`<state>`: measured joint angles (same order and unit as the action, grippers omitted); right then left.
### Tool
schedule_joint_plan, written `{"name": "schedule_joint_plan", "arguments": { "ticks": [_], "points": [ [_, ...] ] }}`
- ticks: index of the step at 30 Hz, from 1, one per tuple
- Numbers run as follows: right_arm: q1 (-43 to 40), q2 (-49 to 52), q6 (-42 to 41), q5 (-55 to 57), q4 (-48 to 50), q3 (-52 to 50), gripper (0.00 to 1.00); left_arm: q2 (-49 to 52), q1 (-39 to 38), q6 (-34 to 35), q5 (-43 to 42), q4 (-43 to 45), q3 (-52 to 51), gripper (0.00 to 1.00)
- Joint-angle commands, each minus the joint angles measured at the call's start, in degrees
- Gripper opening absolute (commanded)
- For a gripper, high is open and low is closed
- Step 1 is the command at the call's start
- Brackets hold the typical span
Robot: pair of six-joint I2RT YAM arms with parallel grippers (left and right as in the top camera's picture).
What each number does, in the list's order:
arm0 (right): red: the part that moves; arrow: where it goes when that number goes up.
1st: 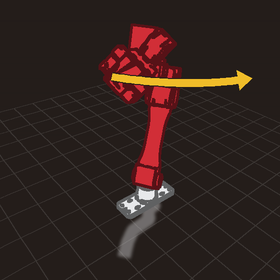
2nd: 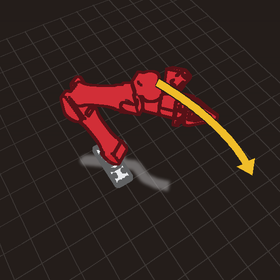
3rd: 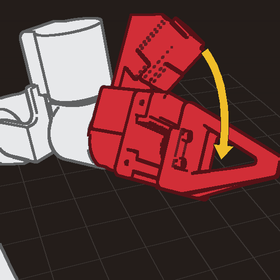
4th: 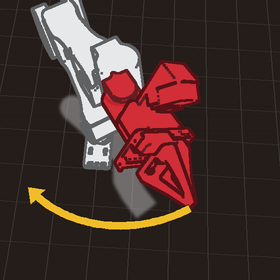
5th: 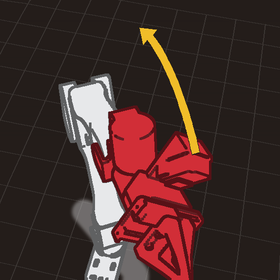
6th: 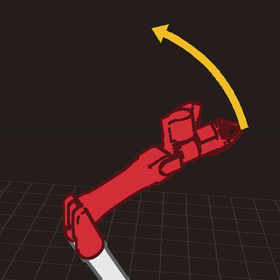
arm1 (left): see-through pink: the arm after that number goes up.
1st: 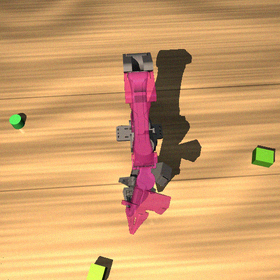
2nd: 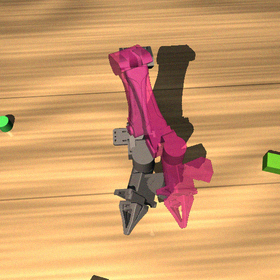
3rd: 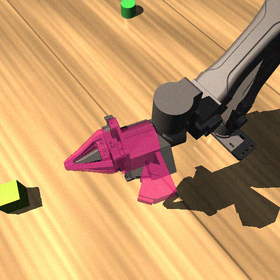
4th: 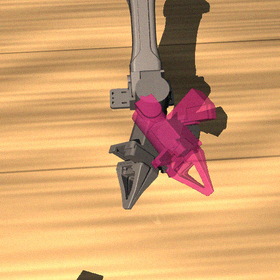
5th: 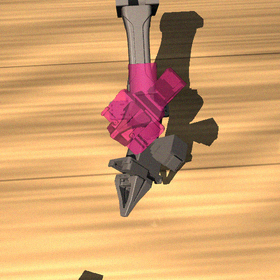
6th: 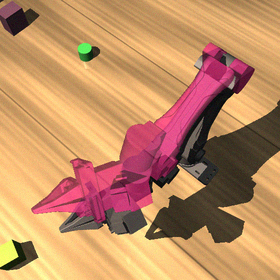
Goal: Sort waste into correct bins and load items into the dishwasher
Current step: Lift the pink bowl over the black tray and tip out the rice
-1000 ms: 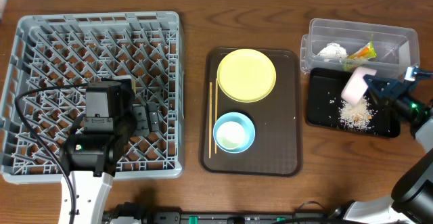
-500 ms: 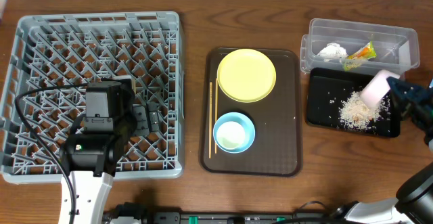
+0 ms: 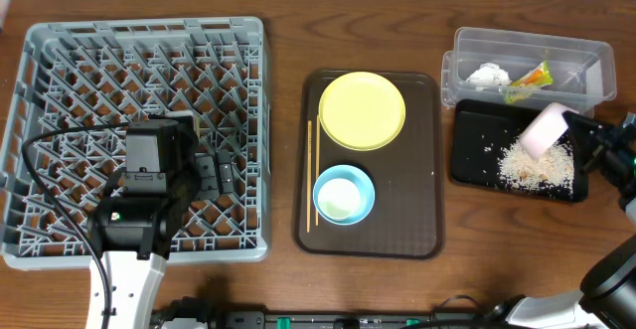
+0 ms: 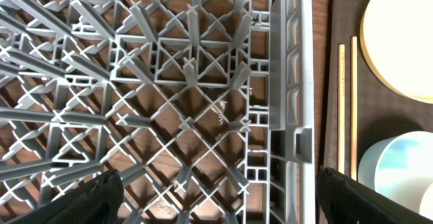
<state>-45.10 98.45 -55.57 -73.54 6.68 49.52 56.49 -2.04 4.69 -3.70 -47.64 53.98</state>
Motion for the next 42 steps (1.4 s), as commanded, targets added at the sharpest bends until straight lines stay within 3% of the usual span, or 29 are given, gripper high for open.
{"name": "schedule_joint_plan", "arguments": {
  "ticks": [1, 9, 18, 23, 27, 35, 42],
  "points": [
    [1.0, 0.2, -6.9, -1.4, 0.0, 0.0, 0.01, 0.0, -0.2, 0.3, -0.1, -0.2, 1.0, 0.93],
    [1.2, 0.2, -21.3, -0.5, 1.9, 0.0, 0.01, 0.0, -0.2, 0.3, -0.1, -0.1, 1.0, 0.93],
    [1.2, 0.2, -37.8, -0.4, 14.8, 0.0, 0.01, 0.0, -0.2, 0.3, -0.1, -0.1, 1.0, 0.93],
    [1.2, 0.2, -42.6, -0.4, 17.8, 0.0, 0.01, 0.0, -0.2, 0.3, -0.1, -0.1, 1.0, 0.93],
    [1.2, 0.2, -39.9, -0.4, 18.6, 0.0, 0.01, 0.0, -0.2, 0.3, -0.1, -0.1, 1.0, 0.93],
    [3.3, 0.2, -16.5, -6.4, 23.6, 0.0, 0.01, 0.0, -0.2, 0.3, -0.1, -0.1, 1.0, 0.93],
    [3.8, 0.2, -7.1, -11.5, 23.8, 0.0, 0.01, 0.0, -0.2, 0.3, -0.1, -0.1, 1.0, 0.93]
  ]
}}
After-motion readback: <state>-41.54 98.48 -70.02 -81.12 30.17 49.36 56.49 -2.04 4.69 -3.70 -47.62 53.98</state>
